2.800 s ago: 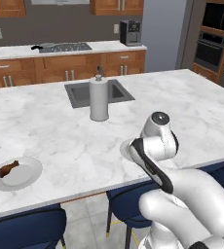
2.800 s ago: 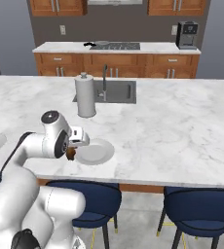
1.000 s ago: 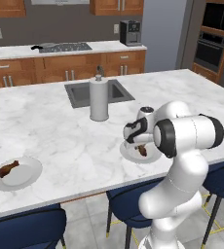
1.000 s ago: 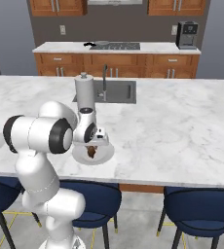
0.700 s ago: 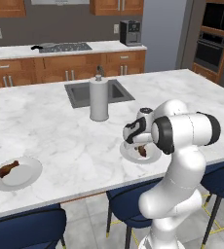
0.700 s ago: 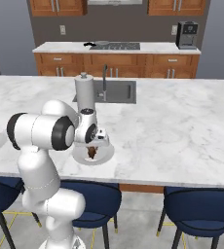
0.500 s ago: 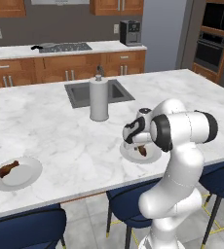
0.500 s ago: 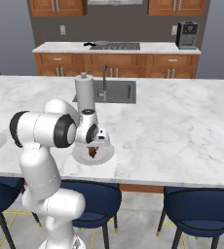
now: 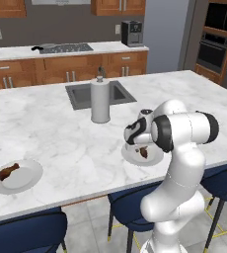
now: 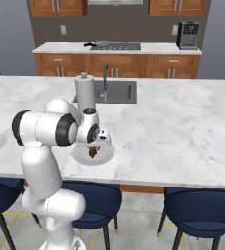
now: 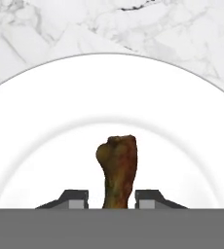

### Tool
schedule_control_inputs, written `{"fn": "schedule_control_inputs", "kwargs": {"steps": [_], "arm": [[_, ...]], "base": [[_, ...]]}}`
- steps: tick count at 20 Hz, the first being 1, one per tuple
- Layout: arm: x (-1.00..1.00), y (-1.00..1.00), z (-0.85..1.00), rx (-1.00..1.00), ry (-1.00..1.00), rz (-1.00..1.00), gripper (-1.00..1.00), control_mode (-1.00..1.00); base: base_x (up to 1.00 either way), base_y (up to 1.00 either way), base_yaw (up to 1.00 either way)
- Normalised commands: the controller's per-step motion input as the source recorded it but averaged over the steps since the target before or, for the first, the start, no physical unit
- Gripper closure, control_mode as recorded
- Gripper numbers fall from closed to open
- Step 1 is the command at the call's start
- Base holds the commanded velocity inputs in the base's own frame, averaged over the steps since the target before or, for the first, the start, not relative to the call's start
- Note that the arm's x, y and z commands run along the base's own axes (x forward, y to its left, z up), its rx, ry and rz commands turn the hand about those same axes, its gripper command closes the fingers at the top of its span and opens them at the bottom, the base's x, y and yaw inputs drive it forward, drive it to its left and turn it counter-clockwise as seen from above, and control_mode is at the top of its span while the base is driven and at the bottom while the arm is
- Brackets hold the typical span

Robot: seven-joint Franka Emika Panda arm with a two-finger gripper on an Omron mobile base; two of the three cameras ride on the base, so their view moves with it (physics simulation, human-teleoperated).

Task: Take the chicken drumsticks from the pan and place one on each plate on the dining counter.

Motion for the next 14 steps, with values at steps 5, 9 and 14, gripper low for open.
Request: {"fn": "schedule_control_inputs", "kwargs": {"steps": [5, 9, 14], "arm": [[0.00, 0.00, 0.22, 0.00, 0.01, 0.00, -1.00, -1.00], [0.00, 0.00, 0.32, 0.00, 0.00, 0.00, -1.00, -1.00], [-0.31, -0.02, 0.53, 0.00, 0.00, 0.00, -1.00, -1.00]], "base": [[0.00, 0.00, 0.00], [0.00, 0.00, 0.00], [0.00, 0.00, 0.00]]}}
